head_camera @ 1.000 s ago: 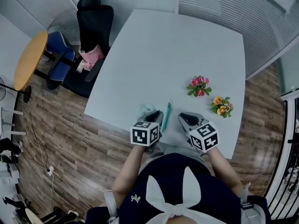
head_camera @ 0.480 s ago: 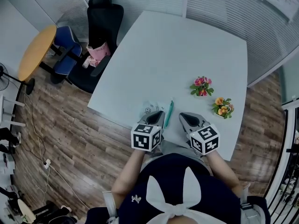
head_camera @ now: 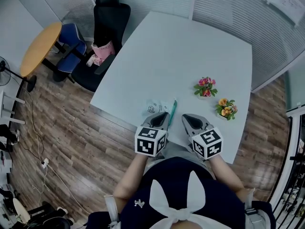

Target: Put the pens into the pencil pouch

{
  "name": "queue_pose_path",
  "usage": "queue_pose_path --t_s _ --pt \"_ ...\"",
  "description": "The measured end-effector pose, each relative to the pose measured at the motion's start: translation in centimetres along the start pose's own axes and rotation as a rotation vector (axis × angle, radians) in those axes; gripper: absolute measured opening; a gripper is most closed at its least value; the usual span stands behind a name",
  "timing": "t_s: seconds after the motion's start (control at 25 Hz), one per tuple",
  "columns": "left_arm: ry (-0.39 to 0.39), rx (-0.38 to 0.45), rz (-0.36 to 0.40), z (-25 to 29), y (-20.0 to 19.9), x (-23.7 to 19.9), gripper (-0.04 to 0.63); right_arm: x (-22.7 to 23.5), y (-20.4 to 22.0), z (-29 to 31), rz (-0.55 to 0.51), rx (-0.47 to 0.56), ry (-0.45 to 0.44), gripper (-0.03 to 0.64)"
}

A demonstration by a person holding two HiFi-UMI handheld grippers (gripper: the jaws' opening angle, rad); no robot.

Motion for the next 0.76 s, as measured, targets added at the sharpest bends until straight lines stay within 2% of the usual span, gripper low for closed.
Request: queue_pose_path --t_s 0.76 --pt "0.004 0.023 -0.008 -2.0 0.9 0.9 0.026 -2.2 0.4 -1.2 -0.028 -0.002 -0.021 0.003"
Point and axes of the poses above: the fingertips, and each gripper's own axes: z forward along the fingers, x to its right, y out of its underside, the point moved 8 cm from there along -z, backward along the fingers, and after that the axes turned 4 degrees about -y, right-handed, at the moved point
